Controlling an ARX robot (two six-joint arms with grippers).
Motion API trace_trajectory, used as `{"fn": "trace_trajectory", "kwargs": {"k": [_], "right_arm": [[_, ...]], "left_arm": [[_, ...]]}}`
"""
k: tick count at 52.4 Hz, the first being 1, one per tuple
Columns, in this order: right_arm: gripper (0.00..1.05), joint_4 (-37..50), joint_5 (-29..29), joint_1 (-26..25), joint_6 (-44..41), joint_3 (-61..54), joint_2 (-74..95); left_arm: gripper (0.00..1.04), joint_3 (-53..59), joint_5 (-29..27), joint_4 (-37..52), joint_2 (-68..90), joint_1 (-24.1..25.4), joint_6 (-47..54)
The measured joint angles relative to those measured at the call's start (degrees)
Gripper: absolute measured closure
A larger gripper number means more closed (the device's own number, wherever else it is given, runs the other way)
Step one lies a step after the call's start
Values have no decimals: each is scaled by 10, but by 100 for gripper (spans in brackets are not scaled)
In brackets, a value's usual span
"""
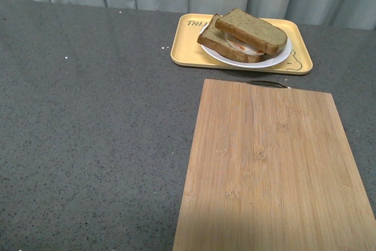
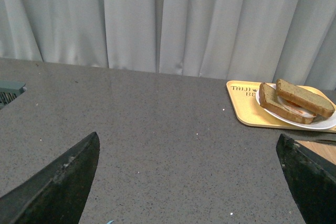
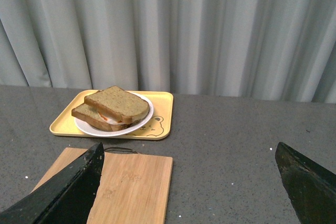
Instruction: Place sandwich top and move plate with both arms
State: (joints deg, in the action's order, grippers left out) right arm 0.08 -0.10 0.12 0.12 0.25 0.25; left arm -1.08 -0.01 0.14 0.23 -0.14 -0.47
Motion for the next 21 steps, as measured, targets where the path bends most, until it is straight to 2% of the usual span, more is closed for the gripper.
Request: {"fn": "trace_trajectory", "kwargs": {"k": [21], "right_arm": [[9,0,0,0,0,0,0]], "left_arm": [[7,0,0,0,0,0,0]]}}
